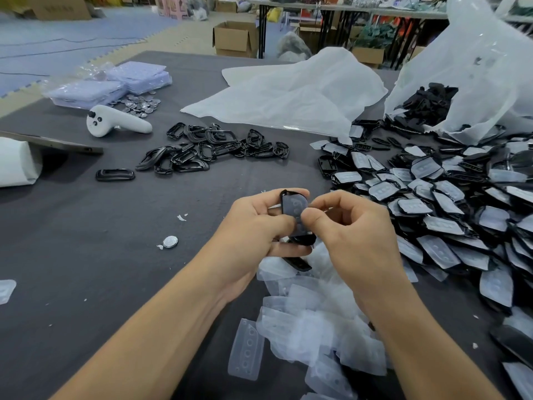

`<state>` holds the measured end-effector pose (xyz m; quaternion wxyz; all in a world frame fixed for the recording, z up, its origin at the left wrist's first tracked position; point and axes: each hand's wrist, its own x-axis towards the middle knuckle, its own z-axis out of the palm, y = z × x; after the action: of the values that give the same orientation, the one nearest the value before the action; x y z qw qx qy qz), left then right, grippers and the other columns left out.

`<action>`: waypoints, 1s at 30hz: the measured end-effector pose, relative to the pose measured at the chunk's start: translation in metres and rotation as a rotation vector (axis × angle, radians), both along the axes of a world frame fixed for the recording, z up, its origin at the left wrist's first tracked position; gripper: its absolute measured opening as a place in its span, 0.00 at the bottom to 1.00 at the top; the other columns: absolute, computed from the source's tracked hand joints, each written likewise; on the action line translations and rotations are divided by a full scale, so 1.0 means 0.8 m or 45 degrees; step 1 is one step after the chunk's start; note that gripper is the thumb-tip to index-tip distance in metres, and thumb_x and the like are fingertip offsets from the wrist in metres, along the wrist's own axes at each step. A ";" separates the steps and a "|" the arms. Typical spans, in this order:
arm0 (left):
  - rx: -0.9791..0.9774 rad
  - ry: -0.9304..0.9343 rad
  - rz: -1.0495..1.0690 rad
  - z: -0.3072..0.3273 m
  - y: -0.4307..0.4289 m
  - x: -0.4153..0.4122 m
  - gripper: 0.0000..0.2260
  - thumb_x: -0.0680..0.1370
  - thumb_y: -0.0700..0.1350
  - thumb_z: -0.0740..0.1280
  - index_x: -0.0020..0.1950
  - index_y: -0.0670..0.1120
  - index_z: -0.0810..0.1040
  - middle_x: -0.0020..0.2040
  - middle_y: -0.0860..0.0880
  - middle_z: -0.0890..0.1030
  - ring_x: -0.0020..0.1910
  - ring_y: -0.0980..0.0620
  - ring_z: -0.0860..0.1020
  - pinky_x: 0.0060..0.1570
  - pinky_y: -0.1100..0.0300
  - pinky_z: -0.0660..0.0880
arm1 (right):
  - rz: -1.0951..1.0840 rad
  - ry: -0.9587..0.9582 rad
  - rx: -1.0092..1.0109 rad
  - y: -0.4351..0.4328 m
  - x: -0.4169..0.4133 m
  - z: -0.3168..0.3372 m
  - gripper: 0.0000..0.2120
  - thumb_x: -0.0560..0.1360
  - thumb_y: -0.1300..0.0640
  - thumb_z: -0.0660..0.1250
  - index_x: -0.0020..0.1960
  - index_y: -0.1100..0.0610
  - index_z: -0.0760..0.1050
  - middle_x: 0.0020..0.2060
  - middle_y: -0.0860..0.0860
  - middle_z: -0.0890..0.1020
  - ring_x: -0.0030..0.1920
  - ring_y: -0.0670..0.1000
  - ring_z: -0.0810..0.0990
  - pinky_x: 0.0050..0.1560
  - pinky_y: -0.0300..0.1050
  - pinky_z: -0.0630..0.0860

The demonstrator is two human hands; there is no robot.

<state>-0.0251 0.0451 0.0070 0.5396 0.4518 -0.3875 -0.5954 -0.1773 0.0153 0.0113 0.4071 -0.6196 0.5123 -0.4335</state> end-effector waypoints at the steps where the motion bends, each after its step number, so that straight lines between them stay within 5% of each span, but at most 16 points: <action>1: -0.001 0.010 0.003 0.000 0.000 0.000 0.19 0.79 0.27 0.62 0.63 0.44 0.83 0.52 0.41 0.87 0.47 0.45 0.86 0.44 0.54 0.84 | 0.029 0.018 -0.006 0.001 0.000 0.001 0.09 0.65 0.42 0.72 0.42 0.45 0.84 0.31 0.48 0.84 0.34 0.51 0.81 0.40 0.56 0.81; 7: -0.022 -0.081 0.041 0.005 0.005 -0.001 0.16 0.79 0.30 0.66 0.57 0.47 0.86 0.48 0.45 0.88 0.44 0.49 0.87 0.42 0.58 0.83 | 0.023 -0.032 0.009 0.002 0.000 0.003 0.07 0.66 0.46 0.73 0.41 0.46 0.85 0.32 0.52 0.85 0.37 0.57 0.84 0.44 0.63 0.82; 12: -0.049 -0.234 0.298 0.007 0.002 0.004 0.05 0.78 0.37 0.74 0.47 0.45 0.89 0.37 0.46 0.85 0.33 0.53 0.78 0.35 0.62 0.79 | 0.000 -0.003 0.030 0.001 -0.002 0.000 0.07 0.64 0.45 0.73 0.41 0.44 0.85 0.29 0.48 0.83 0.31 0.47 0.78 0.38 0.53 0.77; 15: -0.026 -0.256 0.314 0.005 0.001 0.003 0.03 0.77 0.37 0.75 0.48 0.43 0.87 0.37 0.46 0.86 0.31 0.55 0.80 0.32 0.64 0.78 | 0.029 0.051 0.044 0.000 -0.002 0.000 0.08 0.65 0.44 0.73 0.42 0.45 0.84 0.30 0.46 0.84 0.34 0.50 0.82 0.41 0.56 0.81; 23: 0.008 -0.238 0.333 0.003 0.000 0.002 0.02 0.76 0.34 0.74 0.48 0.39 0.86 0.34 0.45 0.85 0.28 0.54 0.80 0.30 0.66 0.77 | 0.131 0.048 0.045 0.001 -0.001 -0.002 0.06 0.66 0.46 0.71 0.41 0.46 0.83 0.31 0.46 0.84 0.33 0.46 0.80 0.42 0.59 0.82; 30: 0.002 -0.272 0.434 0.001 -0.001 0.000 0.03 0.75 0.35 0.76 0.45 0.42 0.87 0.34 0.43 0.84 0.29 0.51 0.78 0.30 0.63 0.77 | 0.217 -0.014 -0.003 0.005 -0.001 -0.001 0.01 0.72 0.53 0.73 0.43 0.49 0.83 0.32 0.51 0.85 0.31 0.54 0.78 0.38 0.61 0.80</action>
<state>-0.0250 0.0444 0.0080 0.5881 0.5719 -0.3598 -0.4445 -0.1783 0.0195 0.0106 0.4445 -0.6589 0.4550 -0.4015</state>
